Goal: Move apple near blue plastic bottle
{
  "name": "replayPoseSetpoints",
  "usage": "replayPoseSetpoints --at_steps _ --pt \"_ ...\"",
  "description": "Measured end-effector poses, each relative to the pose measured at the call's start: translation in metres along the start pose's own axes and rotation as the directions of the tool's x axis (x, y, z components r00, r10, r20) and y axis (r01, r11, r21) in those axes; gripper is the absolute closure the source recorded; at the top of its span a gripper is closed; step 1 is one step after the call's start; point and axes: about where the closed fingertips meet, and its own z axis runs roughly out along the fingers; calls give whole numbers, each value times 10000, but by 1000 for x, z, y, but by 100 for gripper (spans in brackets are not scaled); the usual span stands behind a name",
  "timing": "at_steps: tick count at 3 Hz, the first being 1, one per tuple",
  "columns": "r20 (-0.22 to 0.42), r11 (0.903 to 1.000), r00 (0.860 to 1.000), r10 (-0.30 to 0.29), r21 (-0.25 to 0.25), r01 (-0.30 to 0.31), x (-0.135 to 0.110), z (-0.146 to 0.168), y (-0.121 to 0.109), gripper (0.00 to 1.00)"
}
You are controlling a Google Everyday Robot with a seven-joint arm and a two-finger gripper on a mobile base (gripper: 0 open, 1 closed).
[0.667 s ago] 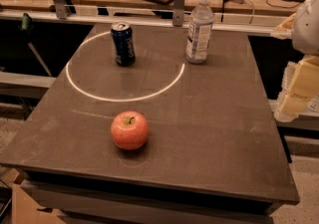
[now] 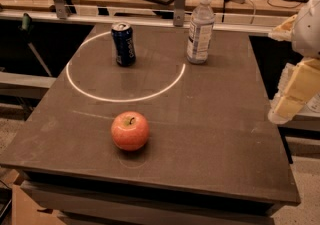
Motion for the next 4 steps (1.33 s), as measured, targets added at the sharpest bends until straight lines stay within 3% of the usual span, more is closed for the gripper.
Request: replayPoseSetpoints --at_steps 1,2,3,4 --pt "1759 9985 9833 473 184 -513 -4 11 6 0" --pt "3442 9968 9380 418 498 -627 -17 19 12 0" --pt "5025 9981 8638 363 253 -567 -42 28 28 0" --pt "6256 9976 7775 640 -615 -327 -73 42 56 0"
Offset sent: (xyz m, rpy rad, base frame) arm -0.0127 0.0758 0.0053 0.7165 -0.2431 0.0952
